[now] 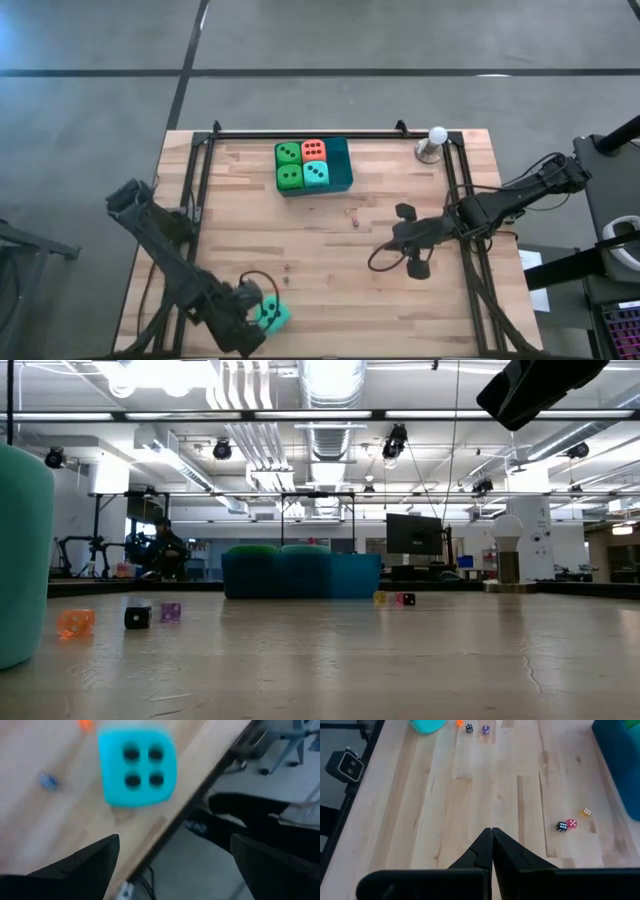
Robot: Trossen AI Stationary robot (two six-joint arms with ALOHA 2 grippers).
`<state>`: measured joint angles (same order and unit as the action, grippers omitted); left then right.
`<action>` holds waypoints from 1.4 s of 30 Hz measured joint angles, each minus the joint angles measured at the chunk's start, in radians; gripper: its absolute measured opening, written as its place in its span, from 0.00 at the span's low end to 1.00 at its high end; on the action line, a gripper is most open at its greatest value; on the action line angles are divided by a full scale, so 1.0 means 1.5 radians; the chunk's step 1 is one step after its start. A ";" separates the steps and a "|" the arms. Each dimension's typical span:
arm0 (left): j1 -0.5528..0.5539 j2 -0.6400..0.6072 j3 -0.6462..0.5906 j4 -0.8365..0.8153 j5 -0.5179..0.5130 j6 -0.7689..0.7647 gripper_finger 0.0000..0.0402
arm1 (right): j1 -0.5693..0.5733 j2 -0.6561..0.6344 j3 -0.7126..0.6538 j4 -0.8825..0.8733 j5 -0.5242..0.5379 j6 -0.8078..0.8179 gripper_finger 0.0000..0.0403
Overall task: Pick & Place Dice
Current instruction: Put the blue dice into the blue bin
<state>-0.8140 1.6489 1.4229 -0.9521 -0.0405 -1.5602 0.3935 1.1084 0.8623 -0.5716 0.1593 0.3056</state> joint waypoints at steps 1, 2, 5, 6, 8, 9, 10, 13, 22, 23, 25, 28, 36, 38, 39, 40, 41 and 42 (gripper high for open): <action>-0.005 0.000 -0.024 0.027 0.015 -0.020 0.96 | 0.000 0.000 0.000 0.000 0.000 0.000 0.02; -0.009 0.000 -0.047 0.055 0.026 -0.039 0.96 | 0.000 0.000 0.000 0.000 0.000 0.000 0.02; -0.012 0.000 -0.108 0.133 0.040 -0.079 0.95 | 0.000 0.000 0.000 0.000 0.000 -0.002 0.02; -0.012 0.000 -0.125 0.155 0.041 -0.082 0.95 | 0.000 0.000 0.000 0.000 0.000 -0.001 0.02; -0.012 0.001 -0.153 0.194 0.042 -0.082 0.95 | 0.000 0.000 0.000 0.000 0.000 0.002 0.02; -0.011 0.001 -0.166 0.209 0.042 -0.082 0.95 | 0.000 0.000 0.000 0.000 0.000 0.002 0.02; -0.009 0.001 -0.178 0.220 0.042 -0.082 0.96 | 0.000 0.000 0.000 0.000 0.000 0.002 0.02; -0.006 0.001 -0.212 0.253 0.039 -0.077 0.96 | 0.000 0.000 0.000 0.000 0.000 0.003 0.02; 0.037 0.001 -0.259 0.340 0.008 -0.025 0.95 | 0.000 0.000 0.000 0.003 0.000 0.006 0.02; 0.047 0.001 -0.260 0.346 0.005 -0.011 0.95 | 0.000 0.000 0.000 0.004 0.000 0.005 0.02; 0.070 0.001 -0.260 0.351 -0.003 0.022 0.95 | 0.000 0.000 0.000 0.004 0.000 0.006 0.02; 0.110 0.001 -0.260 0.373 -0.012 0.080 0.96 | 0.000 0.000 0.000 0.004 0.000 0.006 0.02; 0.213 0.001 -0.253 0.405 -0.016 0.236 0.95 | 0.000 0.000 0.000 0.005 0.000 0.021 0.02; 0.222 0.000 -0.240 0.401 -0.017 0.257 0.95 | 0.000 0.000 0.000 0.004 0.000 0.023 0.02; 0.222 0.000 -0.233 0.395 -0.017 0.264 0.95 | 0.000 0.000 0.000 0.004 0.000 0.023 0.02; 0.221 -0.001 -0.225 0.383 -0.015 0.268 0.95 | 0.000 0.000 0.000 0.005 0.000 0.024 0.02; 0.217 -0.003 -0.218 0.366 -0.013 0.270 0.96 | 0.000 0.000 0.000 0.004 0.000 0.024 0.02; 0.211 -0.006 -0.210 0.345 -0.011 0.268 0.96 | 0.000 0.000 0.000 0.004 0.000 0.024 0.02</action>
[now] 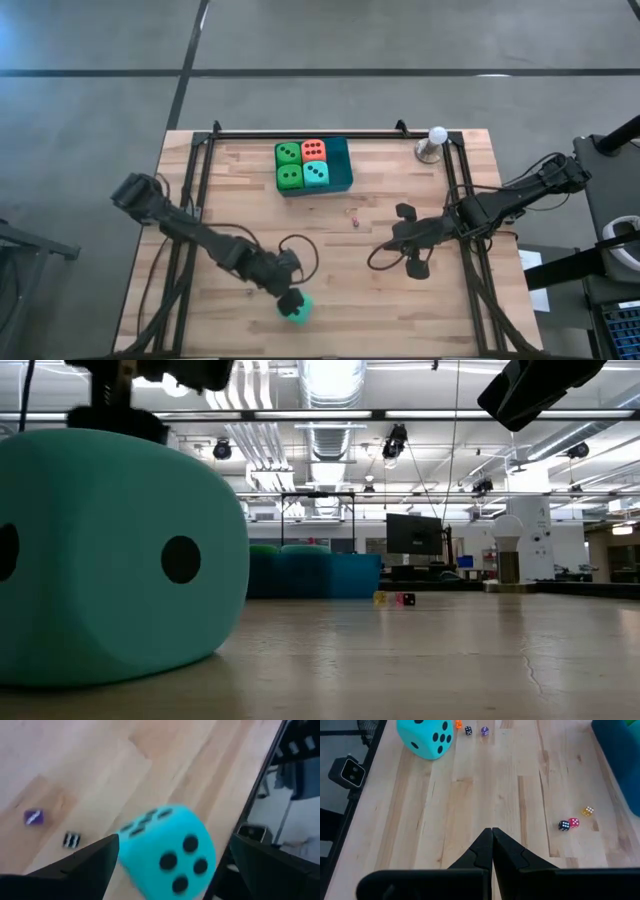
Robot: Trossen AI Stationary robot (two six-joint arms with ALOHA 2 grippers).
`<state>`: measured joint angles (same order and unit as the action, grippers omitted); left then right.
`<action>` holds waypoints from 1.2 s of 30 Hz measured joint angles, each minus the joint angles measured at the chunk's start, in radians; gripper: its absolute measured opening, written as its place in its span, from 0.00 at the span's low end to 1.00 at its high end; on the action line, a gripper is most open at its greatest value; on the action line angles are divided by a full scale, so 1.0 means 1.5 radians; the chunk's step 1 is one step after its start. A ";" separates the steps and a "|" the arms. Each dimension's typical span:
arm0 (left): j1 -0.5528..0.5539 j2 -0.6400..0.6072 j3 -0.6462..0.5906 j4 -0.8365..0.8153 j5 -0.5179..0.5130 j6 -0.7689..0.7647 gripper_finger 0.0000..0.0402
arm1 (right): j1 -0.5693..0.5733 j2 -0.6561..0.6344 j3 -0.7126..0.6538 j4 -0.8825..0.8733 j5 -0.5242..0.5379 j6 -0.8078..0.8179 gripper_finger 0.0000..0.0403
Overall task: Pick & Place Dice
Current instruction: Put the blue dice into the blue bin
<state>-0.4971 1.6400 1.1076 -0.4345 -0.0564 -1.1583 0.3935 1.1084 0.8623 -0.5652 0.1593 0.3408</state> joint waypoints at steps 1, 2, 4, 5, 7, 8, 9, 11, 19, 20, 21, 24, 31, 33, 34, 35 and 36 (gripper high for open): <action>-0.007 -0.003 0.010 -0.022 0.004 -0.006 0.96 | 0.000 0.000 0.000 0.000 0.000 0.000 0.02; -0.016 -0.007 0.021 -0.045 0.006 -0.014 0.96 | 0.000 0.000 0.000 0.000 0.000 0.000 0.02; -0.038 -0.013 0.043 -0.091 0.020 -0.038 0.95 | 0.000 0.000 0.000 0.000 0.000 0.000 0.02; -0.051 -0.014 0.052 -0.106 0.028 -0.054 0.95 | 0.000 0.000 0.000 0.000 0.000 0.000 0.02; -0.078 -0.014 0.059 -0.118 0.045 -0.088 0.95 | 0.000 0.000 -0.001 -0.001 0.000 -0.001 0.02; -0.091 -0.013 0.059 -0.116 0.051 -0.109 0.95 | 0.000 0.000 -0.001 0.000 0.000 -0.001 0.02; -0.104 -0.011 0.058 -0.105 0.053 -0.134 0.95 | 0.000 0.000 -0.001 0.000 0.000 -0.003 0.02; -0.130 -0.011 0.044 -0.076 0.056 -0.188 0.95 | 0.000 0.000 -0.001 0.000 0.000 -0.003 0.02; -0.160 0.038 -0.011 0.065 0.049 -0.268 0.94 | 0.000 0.000 -0.004 0.000 0.000 -0.008 0.02; -0.159 0.051 -0.013 0.068 0.048 -0.262 0.94 | -0.001 0.000 -0.004 0.001 0.001 -0.008 0.02; -0.158 0.064 -0.013 0.075 0.048 -0.253 0.94 | -0.001 0.000 -0.005 0.001 0.000 -0.008 0.02; -0.149 0.086 -0.009 0.080 0.049 -0.226 0.95 | -0.001 0.000 -0.005 0.001 0.000 -0.008 0.02; -0.098 0.094 -0.010 0.079 0.047 -0.118 0.95 | -0.001 0.000 -0.005 0.003 0.001 -0.005 0.02; -0.079 0.094 -0.010 0.079 0.043 -0.085 0.95 | -0.001 0.000 -0.005 0.007 0.001 -0.005 0.02; -0.068 0.094 -0.010 0.079 0.036 -0.070 0.95 | -0.001 0.000 -0.005 0.012 0.001 -0.005 0.02; -0.057 0.094 -0.010 0.078 0.027 -0.054 0.95 | -0.001 0.000 -0.005 0.017 0.001 -0.005 0.02; -0.047 0.094 -0.010 0.078 0.017 -0.040 0.95 | -0.001 0.000 -0.005 0.022 0.001 -0.005 0.02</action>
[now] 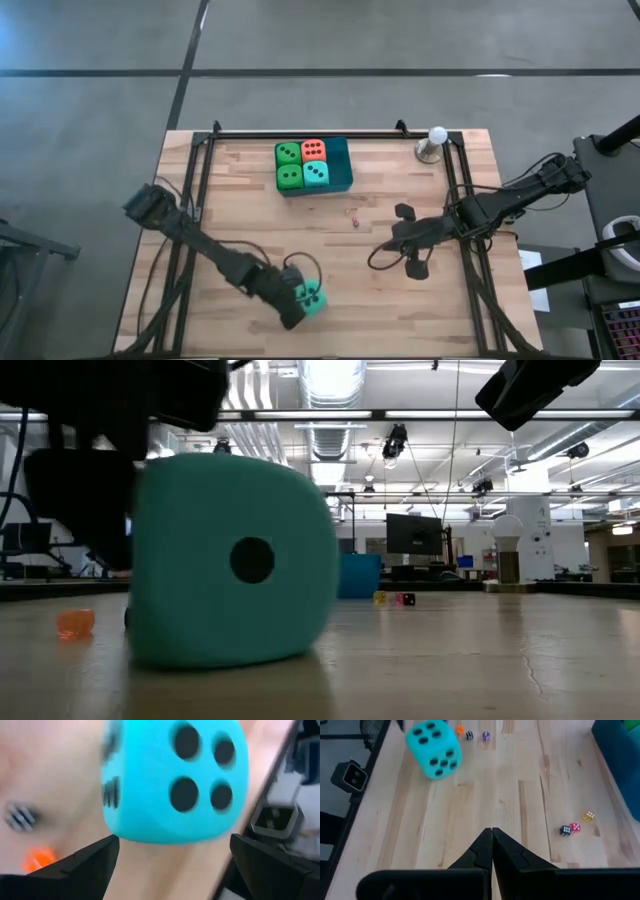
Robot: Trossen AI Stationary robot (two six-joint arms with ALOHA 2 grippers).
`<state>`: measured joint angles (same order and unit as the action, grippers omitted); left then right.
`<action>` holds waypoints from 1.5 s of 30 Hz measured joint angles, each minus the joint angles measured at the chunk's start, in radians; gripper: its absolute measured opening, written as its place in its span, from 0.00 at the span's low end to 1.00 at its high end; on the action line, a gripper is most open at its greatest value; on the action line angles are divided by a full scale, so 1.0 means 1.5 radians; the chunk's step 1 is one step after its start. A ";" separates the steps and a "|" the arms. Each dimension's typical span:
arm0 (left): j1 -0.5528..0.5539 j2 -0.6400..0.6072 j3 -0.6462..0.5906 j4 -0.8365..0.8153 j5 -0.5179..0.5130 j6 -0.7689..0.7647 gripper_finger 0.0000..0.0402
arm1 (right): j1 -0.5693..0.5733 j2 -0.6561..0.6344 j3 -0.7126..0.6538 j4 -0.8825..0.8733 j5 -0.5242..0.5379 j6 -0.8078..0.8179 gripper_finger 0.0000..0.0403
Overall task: Pick & Place Dice
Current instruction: Put the blue dice into the blue bin
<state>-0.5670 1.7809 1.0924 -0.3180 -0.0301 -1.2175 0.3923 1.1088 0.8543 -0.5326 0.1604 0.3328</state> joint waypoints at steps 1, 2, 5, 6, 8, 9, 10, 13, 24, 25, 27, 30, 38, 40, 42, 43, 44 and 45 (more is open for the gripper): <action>0.011 0.000 0.000 0.000 -0.009 0.013 0.95 | 0.000 0.000 0.000 0.002 0.000 0.000 0.02; 0.022 0.000 0.000 0.000 -0.017 0.027 0.95 | 0.000 0.000 0.000 0.002 0.000 0.001 0.02; 0.054 0.000 0.000 0.000 -0.026 0.084 0.95 | 0.000 0.000 0.000 0.001 0.000 0.003 0.02; 0.065 0.000 0.000 0.000 -0.032 0.100 0.95 | 0.000 0.000 0.000 0.001 0.000 0.003 0.02; 0.089 0.000 0.000 0.000 -0.047 0.127 0.95 | 0.000 0.000 0.000 0.001 0.000 0.003 0.02; 0.099 0.000 0.000 0.000 -0.054 0.142 0.95 | 0.000 0.000 0.000 0.001 0.000 0.003 0.02; 0.110 0.000 0.000 0.000 -0.059 0.156 0.96 | 0.000 0.000 0.000 0.001 0.000 0.003 0.02; 0.141 0.000 0.000 0.001 -0.075 0.191 0.96 | 0.000 0.000 0.000 0.001 0.000 0.003 0.02; 0.259 -0.001 -0.001 0.002 -0.127 0.313 0.95 | -0.001 0.000 0.000 0.001 0.035 0.003 0.02; 0.266 -0.001 -0.001 0.003 -0.127 0.321 0.96 | -0.001 0.000 0.000 0.001 0.035 0.004 0.02; 0.276 -0.001 -0.001 0.004 -0.128 0.335 0.96 | -0.001 0.000 0.000 0.001 0.035 0.005 0.02; 0.280 -0.001 0.000 0.000 -0.127 0.339 0.96 | -0.001 0.000 0.000 0.001 0.035 0.005 0.02; 0.240 -0.087 0.005 -0.052 -0.129 0.333 0.95 | 0.000 0.000 0.000 0.012 0.035 0.000 0.02; 0.224 -0.122 0.005 -0.071 -0.144 0.333 0.95 | 0.000 0.002 0.000 0.024 0.034 0.003 0.02; 0.205 -0.158 0.005 -0.095 -0.175 0.334 0.95 | 0.000 0.005 0.000 0.033 0.034 0.002 0.02; 0.194 -0.178 0.004 -0.102 -0.191 0.339 0.95 | 0.000 0.005 0.000 0.038 0.033 0.003 0.02; 0.184 -0.194 0.000 -0.106 -0.207 0.343 0.95 | 0.000 0.005 0.000 0.046 0.032 0.002 0.02; 0.176 -0.210 -0.003 -0.116 -0.222 0.344 0.95 | 0.000 0.005 0.000 0.057 0.033 0.002 0.02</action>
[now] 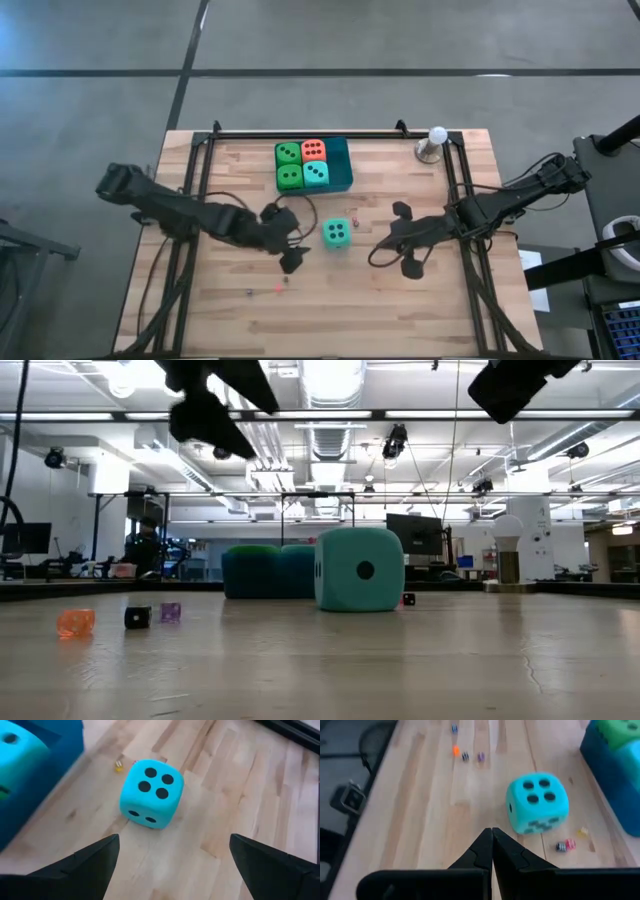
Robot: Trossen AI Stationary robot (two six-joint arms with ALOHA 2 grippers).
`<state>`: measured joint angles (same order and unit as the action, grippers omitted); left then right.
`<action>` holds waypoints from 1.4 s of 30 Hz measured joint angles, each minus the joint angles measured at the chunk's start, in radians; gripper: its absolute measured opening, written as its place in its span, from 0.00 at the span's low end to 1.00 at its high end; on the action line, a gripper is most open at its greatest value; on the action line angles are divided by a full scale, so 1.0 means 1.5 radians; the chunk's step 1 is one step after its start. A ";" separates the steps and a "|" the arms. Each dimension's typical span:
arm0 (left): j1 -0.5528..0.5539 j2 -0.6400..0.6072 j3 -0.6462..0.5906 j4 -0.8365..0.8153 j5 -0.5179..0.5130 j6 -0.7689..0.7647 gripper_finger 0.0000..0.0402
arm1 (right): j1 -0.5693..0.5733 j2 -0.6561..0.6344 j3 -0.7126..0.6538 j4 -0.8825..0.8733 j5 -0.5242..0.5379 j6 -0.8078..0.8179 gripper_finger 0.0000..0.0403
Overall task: Pick & Place Dice
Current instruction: Put the blue dice into the blue bin
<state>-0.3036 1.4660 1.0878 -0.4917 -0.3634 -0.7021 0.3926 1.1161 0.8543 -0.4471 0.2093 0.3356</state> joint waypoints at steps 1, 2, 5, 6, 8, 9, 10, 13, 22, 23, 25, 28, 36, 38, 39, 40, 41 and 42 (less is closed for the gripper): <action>-0.010 -0.014 -0.002 -0.008 -0.014 0.000 0.95 | 0.000 0.000 0.000 0.012 0.000 -0.002 0.02; -0.018 -0.027 -0.005 -0.010 -0.029 0.000 0.95 | -0.001 0.000 0.000 0.019 0.000 -0.002 0.02; -0.041 -0.059 -0.011 -0.017 -0.077 0.000 0.96 | -0.002 0.000 0.000 0.040 0.000 -0.003 0.02; -0.048 -0.066 -0.011 -0.018 -0.090 0.002 0.96 | -0.002 0.000 0.000 0.040 0.000 -0.004 0.02; -0.058 -0.074 -0.015 -0.022 -0.101 0.024 0.96 | -0.004 0.004 0.000 0.046 0.001 -0.004 0.02; -0.062 -0.075 -0.015 -0.022 -0.103 0.039 0.96 | -0.005 0.005 0.000 0.049 0.002 -0.003 0.02; -0.066 -0.075 -0.015 -0.021 -0.103 0.054 0.96 | -0.006 0.005 0.000 0.053 0.002 -0.004 0.02; -0.074 -0.075 -0.015 -0.019 -0.108 0.090 0.95 | -0.009 0.010 0.001 0.063 0.002 -0.004 0.02; -0.076 -0.078 -0.015 -0.020 -0.115 0.104 0.96 | -0.009 0.049 0.001 0.071 0.002 0.000 0.10; -0.076 -0.078 -0.015 -0.019 -0.115 0.104 0.96 | -0.009 0.052 0.001 0.080 0.002 -0.002 0.12; -0.076 -0.078 -0.015 -0.019 -0.115 0.104 0.96 | -0.009 0.056 0.001 0.094 0.002 -0.009 0.18; -0.076 -0.078 -0.015 -0.019 -0.115 0.104 0.95 | -0.009 0.061 0.007 0.098 0.025 -0.021 0.26; -0.076 -0.078 -0.015 -0.019 -0.115 0.102 0.96 | -0.009 0.060 0.022 0.098 0.066 -0.039 0.42; -0.076 -0.078 -0.015 -0.019 -0.115 0.102 0.96 | -0.009 0.060 0.024 0.099 0.066 -0.039 0.44; -0.076 -0.078 -0.015 -0.019 -0.115 0.102 0.96 | -0.009 0.060 0.025 0.098 0.066 -0.040 0.45; -0.076 -0.078 -0.015 -0.019 -0.115 0.102 0.96 | -0.009 0.060 0.025 0.098 0.066 -0.039 0.46; -0.076 -0.078 -0.015 -0.019 -0.115 0.102 0.96 | -0.009 0.060 0.025 0.097 0.066 -0.039 0.46; -0.076 -0.078 -0.015 -0.019 -0.115 0.102 0.95 | -0.009 0.060 0.025 0.098 0.067 -0.039 0.47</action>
<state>-0.4175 1.3491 1.0657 -0.5208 -0.5354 -0.5495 0.3786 1.2064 0.8916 -0.3008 0.3092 0.2764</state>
